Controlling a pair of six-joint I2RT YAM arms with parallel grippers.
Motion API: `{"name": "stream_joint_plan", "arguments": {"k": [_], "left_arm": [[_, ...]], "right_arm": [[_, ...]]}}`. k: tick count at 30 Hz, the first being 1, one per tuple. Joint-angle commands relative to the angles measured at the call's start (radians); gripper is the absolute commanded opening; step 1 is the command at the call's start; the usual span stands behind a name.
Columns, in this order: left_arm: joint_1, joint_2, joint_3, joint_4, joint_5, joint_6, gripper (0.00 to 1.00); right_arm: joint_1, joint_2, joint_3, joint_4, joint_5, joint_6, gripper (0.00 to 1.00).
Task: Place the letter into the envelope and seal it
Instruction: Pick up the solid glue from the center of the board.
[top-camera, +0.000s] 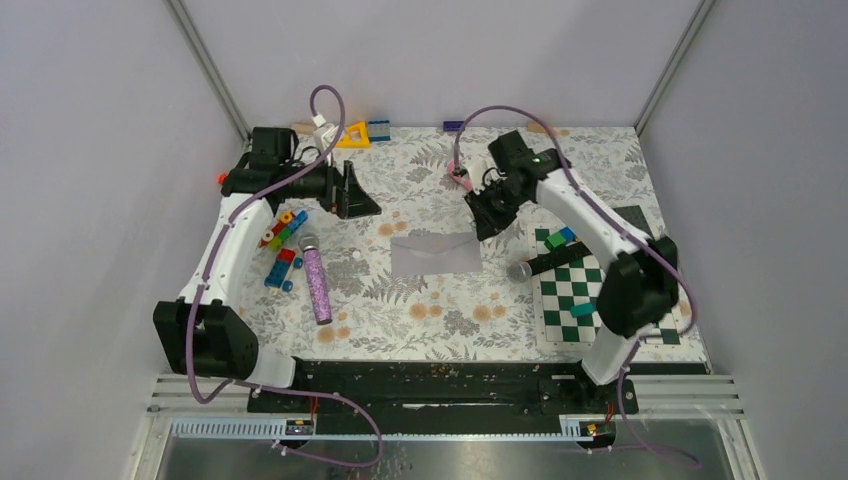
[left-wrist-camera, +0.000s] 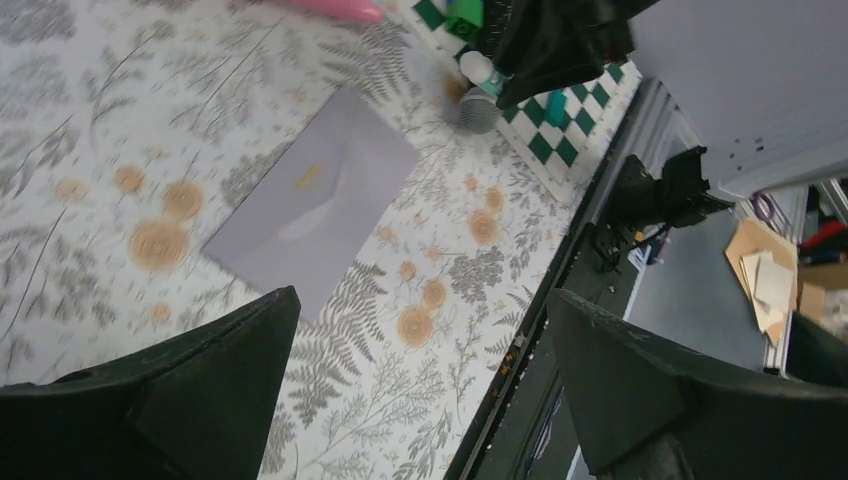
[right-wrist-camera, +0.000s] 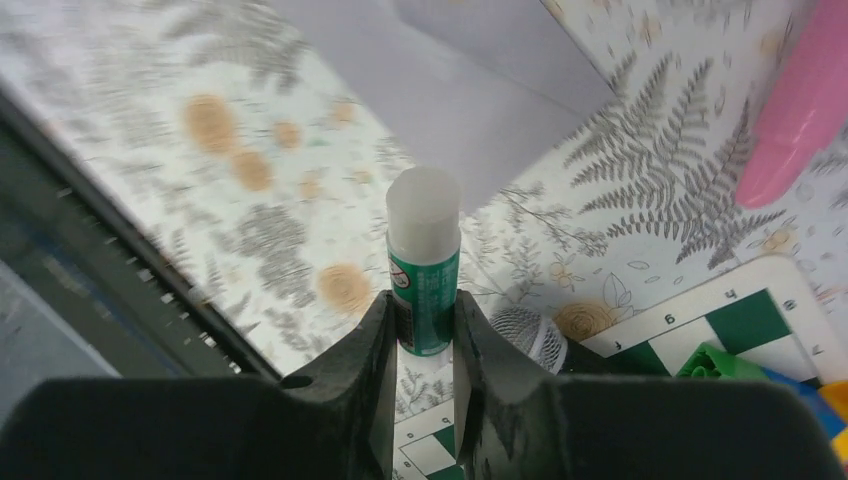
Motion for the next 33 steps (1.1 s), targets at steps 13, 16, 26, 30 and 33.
{"name": "stream_joint_plan", "arguments": {"k": [13, 16, 26, 30, 33], "left_arm": [[-0.407, 0.160, 0.113, 0.299, 0.294, -0.125, 0.99], [-0.449, 0.157, 0.106, 0.298, 0.269, -0.116, 0.99], [-0.544, 0.164, 0.031, 0.409, 0.188, -0.194, 0.98], [-0.555, 0.189, 0.050, 0.410, 0.169, -0.208, 0.97], [-0.560, 0.210, 0.069, 0.413, 0.182, -0.223, 0.92]], "right_arm": [[-0.012, -0.243, -0.008, -0.405, -0.678, -0.484, 0.00], [-0.027, -0.202, 0.020, -0.500, -0.760, -0.554, 0.00], [-0.082, -0.109, 0.077, -0.611, -0.890, -0.610, 0.00], [-0.082, -0.095, 0.071, -0.612, -0.894, -0.609, 0.00], [-0.082, -0.081, 0.074, -0.612, -0.895, -0.602, 0.00]]}}
